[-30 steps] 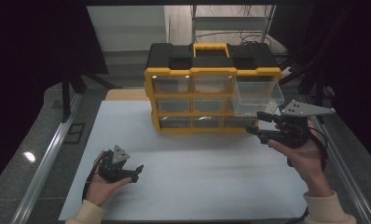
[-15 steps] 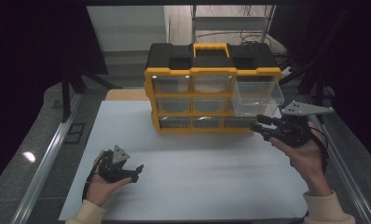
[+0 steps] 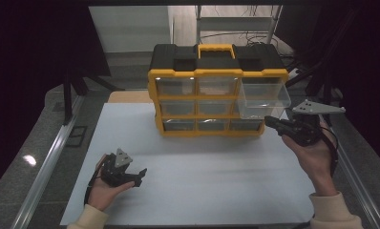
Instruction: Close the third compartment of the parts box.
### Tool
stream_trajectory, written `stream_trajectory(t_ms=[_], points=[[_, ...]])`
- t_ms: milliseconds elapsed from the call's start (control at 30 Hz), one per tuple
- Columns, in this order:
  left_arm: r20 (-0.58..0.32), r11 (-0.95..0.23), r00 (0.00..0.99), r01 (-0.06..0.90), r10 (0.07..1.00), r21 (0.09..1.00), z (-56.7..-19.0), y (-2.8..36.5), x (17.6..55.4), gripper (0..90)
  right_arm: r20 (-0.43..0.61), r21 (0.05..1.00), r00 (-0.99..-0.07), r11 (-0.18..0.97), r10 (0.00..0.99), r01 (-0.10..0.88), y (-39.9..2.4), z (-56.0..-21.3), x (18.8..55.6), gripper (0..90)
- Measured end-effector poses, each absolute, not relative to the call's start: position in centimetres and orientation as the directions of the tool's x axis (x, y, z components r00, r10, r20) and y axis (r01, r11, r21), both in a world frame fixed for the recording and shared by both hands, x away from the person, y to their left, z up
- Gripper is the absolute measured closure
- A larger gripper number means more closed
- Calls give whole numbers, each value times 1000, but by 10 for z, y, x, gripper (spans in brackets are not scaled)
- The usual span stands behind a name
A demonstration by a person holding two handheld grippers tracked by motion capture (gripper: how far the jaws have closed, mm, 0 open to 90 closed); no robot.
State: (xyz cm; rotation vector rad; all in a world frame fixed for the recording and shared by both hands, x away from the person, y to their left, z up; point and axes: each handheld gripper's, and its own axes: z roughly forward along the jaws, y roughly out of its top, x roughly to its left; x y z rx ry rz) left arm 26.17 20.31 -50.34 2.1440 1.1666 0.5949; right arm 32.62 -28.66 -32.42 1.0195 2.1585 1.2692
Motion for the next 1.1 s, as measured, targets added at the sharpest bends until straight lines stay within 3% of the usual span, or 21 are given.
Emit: stream_trajectory(t_ms=[1100], points=[[93,-421,511,578,855,699,-504,203,262,96,-16,886,-610,294,792,358,-273,-324,347,893]])
